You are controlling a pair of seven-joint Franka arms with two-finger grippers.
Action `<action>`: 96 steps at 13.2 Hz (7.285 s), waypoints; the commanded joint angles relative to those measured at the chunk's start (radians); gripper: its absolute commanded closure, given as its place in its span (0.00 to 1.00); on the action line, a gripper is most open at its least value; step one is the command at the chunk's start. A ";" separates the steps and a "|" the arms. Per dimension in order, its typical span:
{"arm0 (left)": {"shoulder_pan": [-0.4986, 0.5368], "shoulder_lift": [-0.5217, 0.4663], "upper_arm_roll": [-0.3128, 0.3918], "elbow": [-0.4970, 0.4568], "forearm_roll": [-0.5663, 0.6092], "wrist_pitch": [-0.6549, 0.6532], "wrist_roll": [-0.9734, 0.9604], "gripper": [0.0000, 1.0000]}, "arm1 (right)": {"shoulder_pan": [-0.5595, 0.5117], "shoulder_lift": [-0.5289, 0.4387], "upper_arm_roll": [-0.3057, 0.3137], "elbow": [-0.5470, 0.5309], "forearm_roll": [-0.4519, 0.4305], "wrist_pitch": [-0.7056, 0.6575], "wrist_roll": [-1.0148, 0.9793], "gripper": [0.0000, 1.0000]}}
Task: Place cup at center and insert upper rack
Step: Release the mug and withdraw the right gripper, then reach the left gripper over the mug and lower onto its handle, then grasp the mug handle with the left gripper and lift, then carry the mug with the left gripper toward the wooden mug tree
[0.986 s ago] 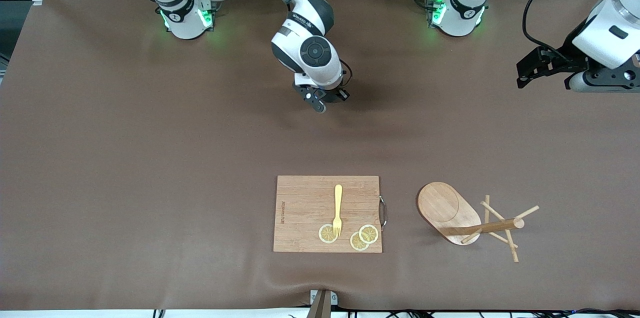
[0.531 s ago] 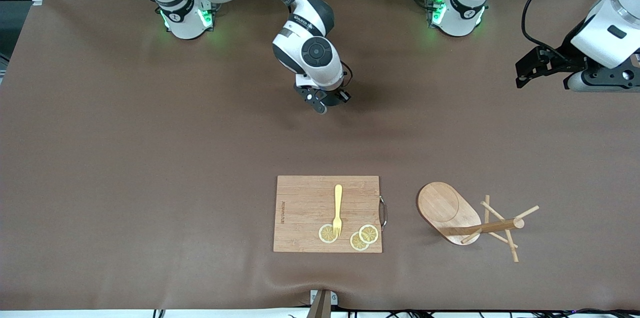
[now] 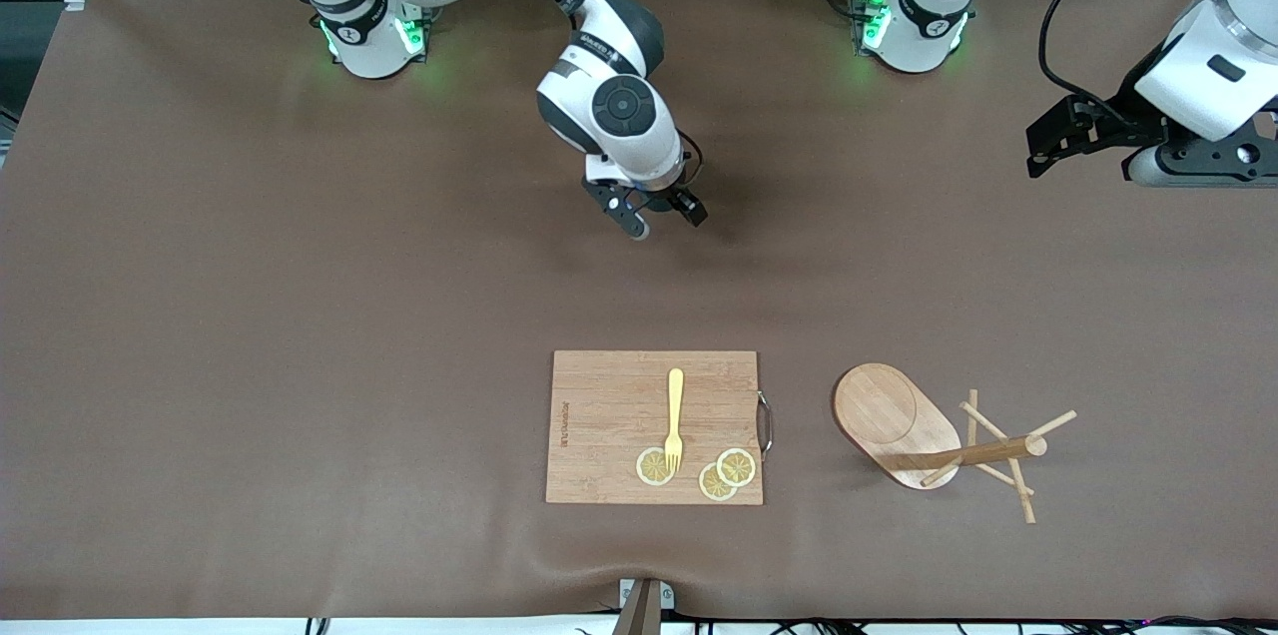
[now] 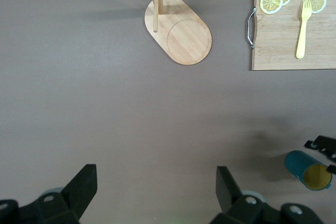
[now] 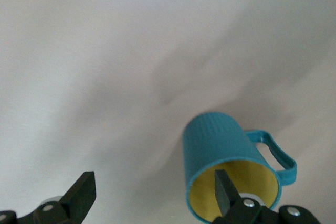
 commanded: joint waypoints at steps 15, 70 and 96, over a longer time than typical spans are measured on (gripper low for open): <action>-0.062 0.056 -0.333 0.030 -0.039 0.031 -0.800 0.00 | -0.742 -0.384 0.006 0.300 0.009 -0.789 -1.430 0.00; -1.206 0.925 0.050 0.209 0.584 0.091 -2.525 0.75 | -0.994 -0.518 0.011 0.245 0.024 -0.829 -1.736 0.00; -0.653 0.420 0.042 0.211 0.126 0.249 -1.872 1.00 | -0.991 -0.525 0.014 0.248 0.027 -0.841 -1.734 0.00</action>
